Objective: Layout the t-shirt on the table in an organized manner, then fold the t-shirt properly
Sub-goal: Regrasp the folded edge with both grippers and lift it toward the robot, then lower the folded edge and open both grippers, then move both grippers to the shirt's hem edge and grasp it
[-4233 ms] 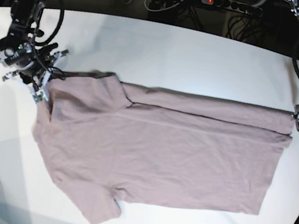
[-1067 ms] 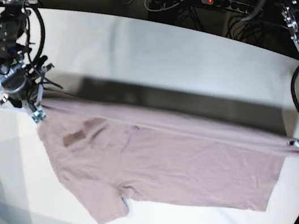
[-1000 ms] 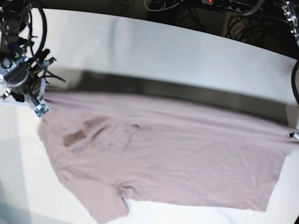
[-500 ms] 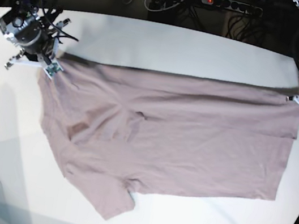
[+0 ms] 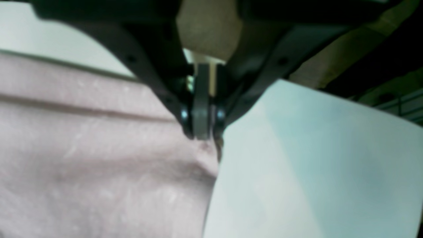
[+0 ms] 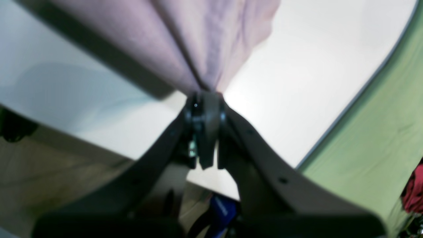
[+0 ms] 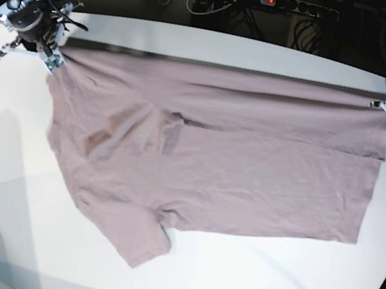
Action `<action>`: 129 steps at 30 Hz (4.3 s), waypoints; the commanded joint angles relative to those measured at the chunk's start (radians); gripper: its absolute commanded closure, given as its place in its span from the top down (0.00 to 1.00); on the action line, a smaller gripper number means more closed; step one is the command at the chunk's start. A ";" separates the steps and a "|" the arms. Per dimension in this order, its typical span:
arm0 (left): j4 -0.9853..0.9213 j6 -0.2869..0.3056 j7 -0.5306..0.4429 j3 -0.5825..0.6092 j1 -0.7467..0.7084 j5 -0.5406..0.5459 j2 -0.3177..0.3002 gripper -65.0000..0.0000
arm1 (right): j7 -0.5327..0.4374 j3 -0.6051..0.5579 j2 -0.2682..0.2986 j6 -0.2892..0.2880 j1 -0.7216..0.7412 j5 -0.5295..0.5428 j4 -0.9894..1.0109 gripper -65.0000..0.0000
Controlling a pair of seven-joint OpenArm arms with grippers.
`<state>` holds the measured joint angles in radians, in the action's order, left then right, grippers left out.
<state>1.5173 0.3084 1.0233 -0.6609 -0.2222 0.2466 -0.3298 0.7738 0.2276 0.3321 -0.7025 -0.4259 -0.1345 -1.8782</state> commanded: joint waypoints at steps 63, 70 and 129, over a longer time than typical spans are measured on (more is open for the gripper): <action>0.294 -0.005 -0.005 -0.170 0.022 -0.006 -0.010 0.52 | 0.006 0.118 -0.058 0.004 0.439 -0.231 0.118 0.61; 0.294 -0.005 -0.007 -0.175 0.080 -0.014 0.056 0.52 | 0.006 0.037 -0.159 0.004 0.830 -0.316 0.520 0.62; -0.479 -0.007 -0.355 -0.167 0.634 -0.112 -0.016 0.52 | -0.376 0.227 -0.169 0.004 1.111 -0.313 1.288 0.00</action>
<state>1.0206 0.2958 0.6811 -0.8295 0.3874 0.1242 -0.3298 0.3904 0.4534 0.1520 -0.6987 0.6601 -0.4377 -0.5823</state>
